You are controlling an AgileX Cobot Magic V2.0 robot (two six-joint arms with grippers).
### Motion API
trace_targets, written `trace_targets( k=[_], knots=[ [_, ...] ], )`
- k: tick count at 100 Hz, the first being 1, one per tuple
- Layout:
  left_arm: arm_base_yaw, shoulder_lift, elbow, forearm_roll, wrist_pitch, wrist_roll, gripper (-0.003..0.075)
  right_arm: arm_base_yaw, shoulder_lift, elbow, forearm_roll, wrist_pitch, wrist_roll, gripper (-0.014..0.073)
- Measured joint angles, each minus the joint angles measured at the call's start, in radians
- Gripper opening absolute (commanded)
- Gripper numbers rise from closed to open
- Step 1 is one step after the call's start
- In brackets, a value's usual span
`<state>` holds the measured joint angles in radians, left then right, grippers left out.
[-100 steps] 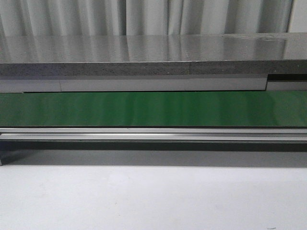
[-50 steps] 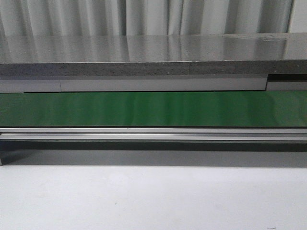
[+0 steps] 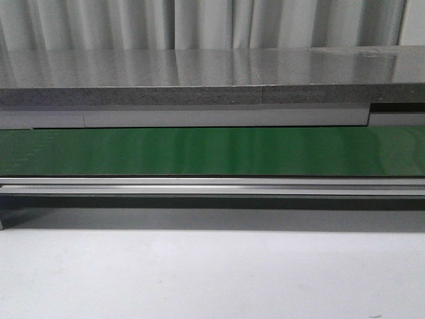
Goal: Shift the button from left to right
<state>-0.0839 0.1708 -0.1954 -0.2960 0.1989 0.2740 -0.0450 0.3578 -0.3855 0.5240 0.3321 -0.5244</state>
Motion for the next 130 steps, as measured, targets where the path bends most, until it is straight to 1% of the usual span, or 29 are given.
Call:
trace_targets(
  k=[8, 15, 48, 53, 130],
  knots=[
    [0.000, 0.000, 0.000, 0.000, 0.000, 0.000, 0.0005, 0.000, -0.050, 0.013, 0.001, 0.036, 0.000, 0.0372],
    [0.000, 0.000, 0.000, 0.000, 0.000, 0.000, 0.0005, 0.000, -0.074, 0.017, 0.001, 0.057, 0.000, 0.0297],
    [0.000, 0.000, 0.000, 0.000, 0.000, 0.000, 0.0005, 0.000, -0.081, 0.017, 0.001, 0.066, 0.000, -0.0130],
    [0.000, 0.000, 0.000, 0.000, 0.000, 0.000, 0.0005, 0.000, -0.081, 0.017, 0.001, 0.066, 0.000, -0.0118],
    [0.000, 0.000, 0.000, 0.000, 0.000, 0.000, 0.0005, 0.000, -0.081, 0.017, 0.001, 0.066, 0.000, -0.0121]
  ],
)
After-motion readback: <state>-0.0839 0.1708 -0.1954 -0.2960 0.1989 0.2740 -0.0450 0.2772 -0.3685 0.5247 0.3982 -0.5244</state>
